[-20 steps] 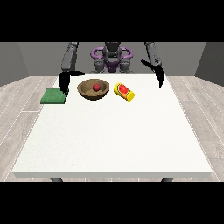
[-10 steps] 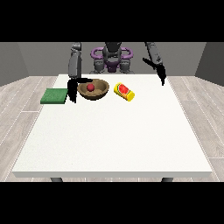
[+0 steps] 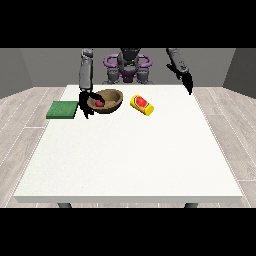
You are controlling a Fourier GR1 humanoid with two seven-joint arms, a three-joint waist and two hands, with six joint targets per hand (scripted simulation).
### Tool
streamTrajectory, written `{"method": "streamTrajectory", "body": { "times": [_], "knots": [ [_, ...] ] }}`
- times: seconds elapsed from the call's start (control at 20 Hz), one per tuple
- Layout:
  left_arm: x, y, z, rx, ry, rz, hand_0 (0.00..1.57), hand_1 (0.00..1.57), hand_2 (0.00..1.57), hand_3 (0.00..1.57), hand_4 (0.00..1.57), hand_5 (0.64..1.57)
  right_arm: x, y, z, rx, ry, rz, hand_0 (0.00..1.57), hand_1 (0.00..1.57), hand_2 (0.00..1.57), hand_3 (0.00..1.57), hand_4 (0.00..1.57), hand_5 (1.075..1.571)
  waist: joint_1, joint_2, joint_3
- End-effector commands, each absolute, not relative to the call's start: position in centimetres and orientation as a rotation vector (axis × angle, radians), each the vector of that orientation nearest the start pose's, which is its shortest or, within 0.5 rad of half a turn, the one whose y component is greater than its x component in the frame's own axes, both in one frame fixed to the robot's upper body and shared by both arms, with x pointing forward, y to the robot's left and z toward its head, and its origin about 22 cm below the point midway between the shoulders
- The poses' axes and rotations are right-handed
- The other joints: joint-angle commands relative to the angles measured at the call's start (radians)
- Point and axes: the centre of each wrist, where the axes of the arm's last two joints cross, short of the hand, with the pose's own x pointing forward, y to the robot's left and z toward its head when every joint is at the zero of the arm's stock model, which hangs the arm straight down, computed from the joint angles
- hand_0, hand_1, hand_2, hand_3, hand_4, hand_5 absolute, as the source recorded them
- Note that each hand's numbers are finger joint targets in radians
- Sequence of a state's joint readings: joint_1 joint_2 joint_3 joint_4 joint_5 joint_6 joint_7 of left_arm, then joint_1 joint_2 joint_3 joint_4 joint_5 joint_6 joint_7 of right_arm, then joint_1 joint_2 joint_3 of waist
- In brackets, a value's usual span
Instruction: Pick the cup and pour the ball into the bowl, then pick the bowl and place it on the pad
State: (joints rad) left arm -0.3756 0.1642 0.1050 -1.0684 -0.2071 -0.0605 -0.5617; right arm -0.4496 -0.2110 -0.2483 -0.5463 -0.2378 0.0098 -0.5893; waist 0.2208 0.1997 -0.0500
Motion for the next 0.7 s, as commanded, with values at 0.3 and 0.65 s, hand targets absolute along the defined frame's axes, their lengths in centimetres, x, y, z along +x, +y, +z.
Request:
{"method": "streamTrajectory", "body": {
  "times": [0.3, 0.65],
  "knots": [
    [35.1, 23.0, 2.8, 0.043, -2.092, -0.512, 0.00, 0.00, 0.00, 0.00, 0.00, 0.716, 25.6, -38.3, -10.5, -0.776, -1.290, 0.178, 1.57, 1.57, 1.57, 1.57, 1.30, 1.568, 0.170, 0.177, 0.0411],
    [34.9, 22.4, 1.0, 0.019, -2.000, -0.517, 0.00, 0.00, 0.00, 0.00, 0.00, 0.711, 28.0, -40.7, -6.4, -0.814, -1.137, 0.107, 1.57, 1.57, 1.57, 1.57, 1.18, 1.571, 0.191, 0.043, 0.0401]
  ]
}}
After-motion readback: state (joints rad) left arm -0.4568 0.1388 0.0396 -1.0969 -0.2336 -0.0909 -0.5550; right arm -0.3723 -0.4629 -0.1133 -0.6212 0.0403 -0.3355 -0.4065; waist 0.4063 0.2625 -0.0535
